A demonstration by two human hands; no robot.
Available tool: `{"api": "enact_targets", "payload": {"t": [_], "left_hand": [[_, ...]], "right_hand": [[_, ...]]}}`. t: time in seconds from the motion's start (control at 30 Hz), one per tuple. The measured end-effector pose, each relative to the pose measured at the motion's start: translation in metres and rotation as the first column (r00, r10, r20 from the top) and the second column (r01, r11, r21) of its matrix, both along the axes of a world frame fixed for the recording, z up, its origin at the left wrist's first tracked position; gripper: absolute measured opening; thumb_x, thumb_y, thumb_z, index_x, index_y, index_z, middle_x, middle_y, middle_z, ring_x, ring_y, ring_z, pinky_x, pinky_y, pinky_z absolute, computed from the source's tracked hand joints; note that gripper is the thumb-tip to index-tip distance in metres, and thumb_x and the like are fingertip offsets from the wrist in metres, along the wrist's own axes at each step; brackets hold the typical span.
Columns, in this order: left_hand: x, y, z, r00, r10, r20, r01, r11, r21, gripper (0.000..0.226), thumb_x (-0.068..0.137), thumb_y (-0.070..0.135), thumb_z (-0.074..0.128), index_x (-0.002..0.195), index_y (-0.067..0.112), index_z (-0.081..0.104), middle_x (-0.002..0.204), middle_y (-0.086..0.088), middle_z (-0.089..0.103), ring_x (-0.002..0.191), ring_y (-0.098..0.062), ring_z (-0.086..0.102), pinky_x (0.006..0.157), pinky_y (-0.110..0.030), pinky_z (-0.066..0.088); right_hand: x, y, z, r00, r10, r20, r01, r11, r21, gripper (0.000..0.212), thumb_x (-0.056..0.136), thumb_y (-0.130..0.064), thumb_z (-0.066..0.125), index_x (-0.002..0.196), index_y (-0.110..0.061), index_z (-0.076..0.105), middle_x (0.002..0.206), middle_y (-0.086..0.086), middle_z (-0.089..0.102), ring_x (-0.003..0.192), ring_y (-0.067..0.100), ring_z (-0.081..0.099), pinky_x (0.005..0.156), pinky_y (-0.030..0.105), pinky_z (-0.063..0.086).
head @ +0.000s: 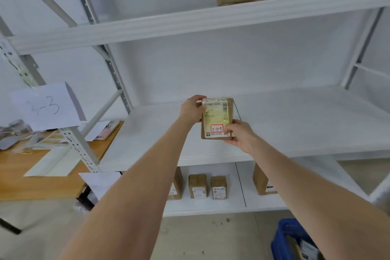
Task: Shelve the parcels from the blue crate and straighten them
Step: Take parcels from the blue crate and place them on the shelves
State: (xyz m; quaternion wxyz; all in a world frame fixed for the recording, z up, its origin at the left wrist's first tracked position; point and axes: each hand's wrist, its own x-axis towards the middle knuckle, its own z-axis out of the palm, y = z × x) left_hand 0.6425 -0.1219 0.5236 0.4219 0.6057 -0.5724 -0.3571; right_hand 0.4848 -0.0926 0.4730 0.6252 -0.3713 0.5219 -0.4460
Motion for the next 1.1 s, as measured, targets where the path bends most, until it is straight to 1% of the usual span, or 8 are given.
{"api": "enact_targets", "payload": {"t": [0.17,0.33,0.43,0.5,0.63,0.73,0.87,1.1], "left_hand": [[-0.035,-0.011,-0.009,0.998,-0.056,-0.022,0.056,0.998,0.004,0.034,0.093,0.002,0.044,0.121,0.016,0.058,0.114,-0.014,0.065,0.088,-0.025,0.06,0.076,-0.041,0.057],[-0.078,-0.019,-0.018,0.991,-0.091,-0.099,0.096,0.994,0.05,0.036,0.09,0.0,0.045,0.12,0.017,0.058,0.115,-0.011,0.064,0.092,-0.024,0.061,0.071,-0.035,0.055],[-0.115,-0.022,-0.025,0.987,-0.106,-0.118,0.116,0.99,0.082,0.037,0.086,-0.002,0.05,0.115,0.019,0.057,0.114,-0.01,0.064,0.098,-0.026,0.063,0.068,-0.032,0.057],[-0.139,-0.027,-0.033,0.989,-0.095,-0.109,0.104,0.991,0.079,0.037,0.085,-0.003,0.055,0.117,0.017,0.056,0.115,-0.009,0.061,0.101,-0.026,0.062,0.067,-0.032,0.057],[-0.182,-0.04,-0.055,0.998,-0.064,-0.021,0.066,0.996,0.068,0.039,0.084,-0.004,0.059,0.119,0.013,0.054,0.119,-0.011,0.06,0.105,-0.03,0.061,0.081,-0.047,0.057],[-0.205,-0.047,-0.073,0.999,-0.04,0.008,0.039,0.995,0.087,0.036,0.085,-0.004,0.058,0.117,0.014,0.053,0.118,-0.01,0.06,0.105,-0.029,0.061,0.084,-0.047,0.056],[-0.22,-0.058,-0.094,1.0,-0.016,0.027,0.013,0.994,0.105,0.034,0.086,-0.002,0.057,0.115,0.015,0.053,0.118,-0.007,0.06,0.104,-0.027,0.06,0.085,-0.046,0.055],[-0.225,-0.087,-0.128,1.0,-0.016,0.007,0.015,0.988,0.156,0.034,0.083,-0.005,0.06,0.108,0.018,0.053,0.109,0.001,0.056,0.107,-0.026,0.059,0.088,-0.046,0.053]], "right_hand": [[-0.033,-0.005,-0.006,0.997,-0.08,-0.008,0.081,0.997,0.015,0.038,0.081,0.012,0.051,0.112,-0.008,0.059,0.111,0.015,0.067,0.105,0.031,0.064,0.088,0.038,0.055],[-0.076,-0.01,-0.018,0.993,-0.115,-0.033,0.116,0.993,0.015,0.035,0.082,0.013,0.049,0.102,-0.013,0.06,0.105,0.01,0.067,0.108,0.03,0.061,0.092,0.038,0.053],[-0.112,-0.016,-0.028,0.991,-0.123,-0.056,0.124,0.992,0.01,0.039,0.083,0.013,0.049,0.11,-0.013,0.059,0.112,0.011,0.067,0.106,0.028,0.062,0.087,0.035,0.054],[-0.135,-0.022,-0.034,0.986,-0.109,-0.126,0.109,0.994,-0.008,0.043,0.084,0.011,0.053,0.117,-0.015,0.059,0.118,0.01,0.066,0.108,0.026,0.062,0.085,0.033,0.053],[-0.179,-0.041,-0.053,0.908,-0.058,-0.416,0.037,0.998,-0.058,0.053,0.081,0.007,0.062,0.13,-0.012,0.057,0.121,0.007,0.065,0.11,0.024,0.062,0.089,0.032,0.052],[-0.201,-0.052,-0.066,0.863,-0.046,-0.503,0.019,0.998,-0.059,0.053,0.078,0.008,0.066,0.128,-0.01,0.058,0.122,0.01,0.066,0.108,0.026,0.063,0.092,0.038,0.054],[-0.213,-0.063,-0.083,0.781,-0.057,-0.621,-0.005,0.995,-0.098,0.044,0.08,0.005,0.066,0.122,-0.008,0.061,0.118,0.009,0.067,0.106,0.025,0.063,0.08,0.027,0.049],[-0.214,-0.092,-0.115,0.697,-0.08,-0.713,-0.009,0.993,-0.119,0.027,0.089,-0.004,0.057,0.115,-0.01,0.064,0.115,0.01,0.068,0.104,0.026,0.063,0.085,0.03,0.049]]}}
